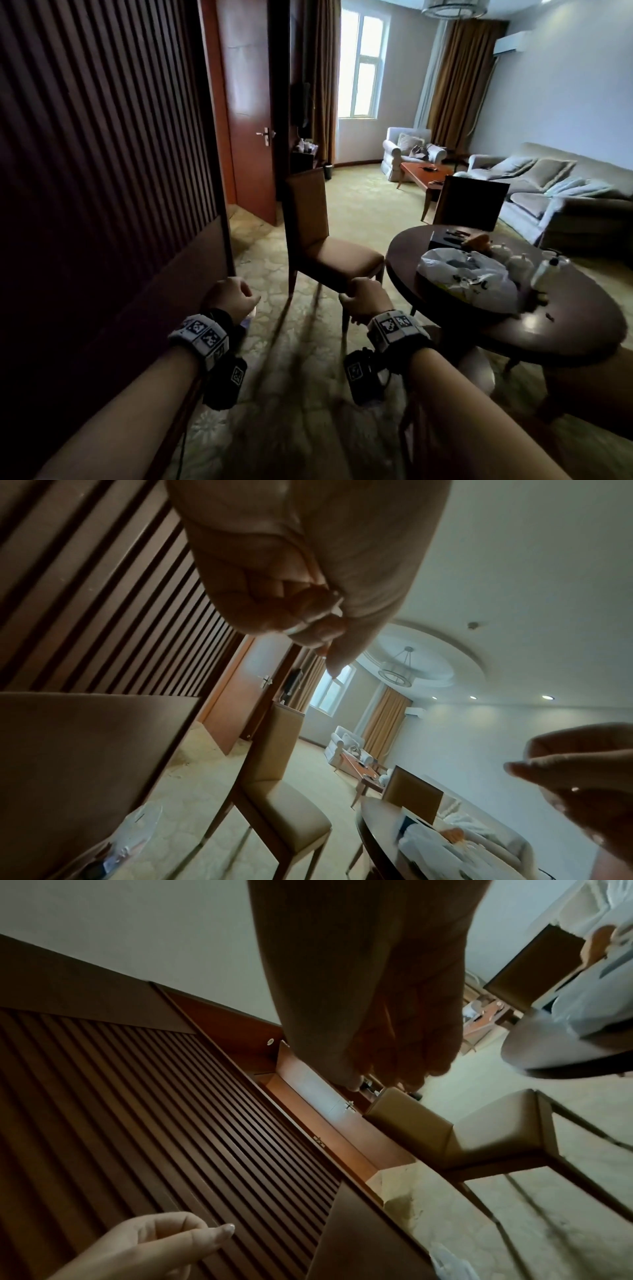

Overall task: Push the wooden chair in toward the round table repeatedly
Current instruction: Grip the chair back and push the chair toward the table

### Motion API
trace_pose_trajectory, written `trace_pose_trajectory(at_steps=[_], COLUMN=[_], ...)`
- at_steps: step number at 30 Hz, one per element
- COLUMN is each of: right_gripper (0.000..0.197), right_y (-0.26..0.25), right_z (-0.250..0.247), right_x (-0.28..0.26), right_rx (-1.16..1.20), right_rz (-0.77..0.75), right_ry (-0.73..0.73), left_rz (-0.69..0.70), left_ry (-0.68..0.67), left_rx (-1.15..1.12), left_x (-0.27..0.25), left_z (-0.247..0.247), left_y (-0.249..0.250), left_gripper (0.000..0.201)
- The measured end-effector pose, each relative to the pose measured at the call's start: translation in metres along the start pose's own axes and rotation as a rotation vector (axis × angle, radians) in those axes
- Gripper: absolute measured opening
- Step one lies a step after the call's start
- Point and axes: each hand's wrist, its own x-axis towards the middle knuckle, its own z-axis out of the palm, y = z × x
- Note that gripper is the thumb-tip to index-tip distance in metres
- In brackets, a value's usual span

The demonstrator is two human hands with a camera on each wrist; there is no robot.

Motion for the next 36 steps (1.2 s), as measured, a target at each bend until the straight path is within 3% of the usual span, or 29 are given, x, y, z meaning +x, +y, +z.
trace_pose_trajectory(at_steps=[7,10,15,19,27,36], right_gripper=[0.029,0.027,0.015,0.016,0.021,0.024], right_y=[-0.058,-0.090,-0.134,-0.136,-0.132,-0.143], right_z=[0.069,0.087,0.089,0.102,0.149,0.152], right_x=[0.186,0.275,0.396,0.497,0.731,0.958], right_rx=[0.064,0.123,0.198,0.134,0.071,0.025], right_rz=[-0.057,-0.070,-0.094,-0.070,0.012,0.124], right_ry=[-0.012,-0.054,-0.047,-0.066,-0.077,-0.085], left_rz=[-0.054,-0.064,-0.091,-0.101,-0.006,0.160], left_ry=[0.037,0.047,0.043,0.016,-0.100,-0.197], left_rx=[0.012,0.017,0.018,0.008,0.031,0.061], left_x=[0.166,0.252,0.391,0.500,0.758,1.015], left_z=[0.004,-0.002,-0.014,0.000,0.076,0.108], left_y=[-0.048,-0.051,-0.053,-0.060,-0.068,-0.023], left_gripper=[0.019,0.014,0.025,0.025,0.028,0.023])
